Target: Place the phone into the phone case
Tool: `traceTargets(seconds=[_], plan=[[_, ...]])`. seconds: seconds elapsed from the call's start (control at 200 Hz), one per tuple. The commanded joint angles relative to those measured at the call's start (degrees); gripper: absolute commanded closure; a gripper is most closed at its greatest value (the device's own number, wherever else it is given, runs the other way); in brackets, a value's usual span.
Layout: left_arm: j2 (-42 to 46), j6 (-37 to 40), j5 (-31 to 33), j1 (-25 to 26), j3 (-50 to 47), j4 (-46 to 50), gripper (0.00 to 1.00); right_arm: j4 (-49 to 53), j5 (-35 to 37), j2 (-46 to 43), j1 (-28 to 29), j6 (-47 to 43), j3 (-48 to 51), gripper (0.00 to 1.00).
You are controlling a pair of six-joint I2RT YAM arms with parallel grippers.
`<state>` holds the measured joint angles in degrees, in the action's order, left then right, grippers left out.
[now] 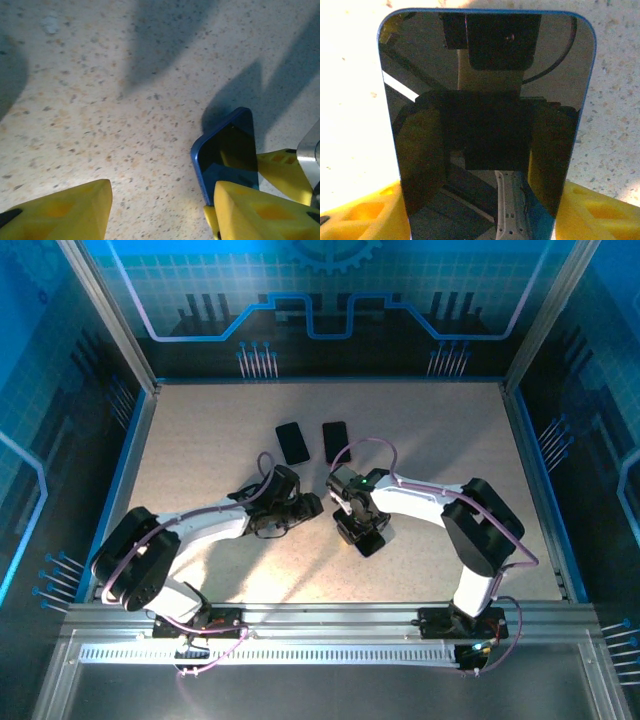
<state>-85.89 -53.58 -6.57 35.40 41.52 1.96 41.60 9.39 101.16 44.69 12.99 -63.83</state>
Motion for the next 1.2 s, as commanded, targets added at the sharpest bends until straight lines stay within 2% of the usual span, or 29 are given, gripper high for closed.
traceTargets(seconds=[0.0,0.22,0.535,0.816,1.196], plan=[[-1.4,1.2,-3.7,-0.3,0.3,-5.5,0.38,1.4,-3.1,-2.7,0.7,-1.6,-3.0,0.42],[-4.2,1.8,-6.5,-0.4,1.1,-9.6,0.37,0.8,-8.0,-2.7,0.6,-2.0,-4.7,0.41],[-7.8,0.2,-9.8,-0.8,1.0,-15.2,0.44,-1.6,-14.8,-3.9,-0.8,0.6,-5.2,0.41],[-7.7,-1.4,-9.8,-1.3,-0.5,-18.5,0.57,-2.4,-17.7,-4.8,-2.0,1.7,-5.8,0.41],[-6.9,-2.1,-9.7,-1.6,-1.6,-19.7,0.86,-2.8,-19.5,-5.3,-2.9,2.2,-5.8,0.42]])
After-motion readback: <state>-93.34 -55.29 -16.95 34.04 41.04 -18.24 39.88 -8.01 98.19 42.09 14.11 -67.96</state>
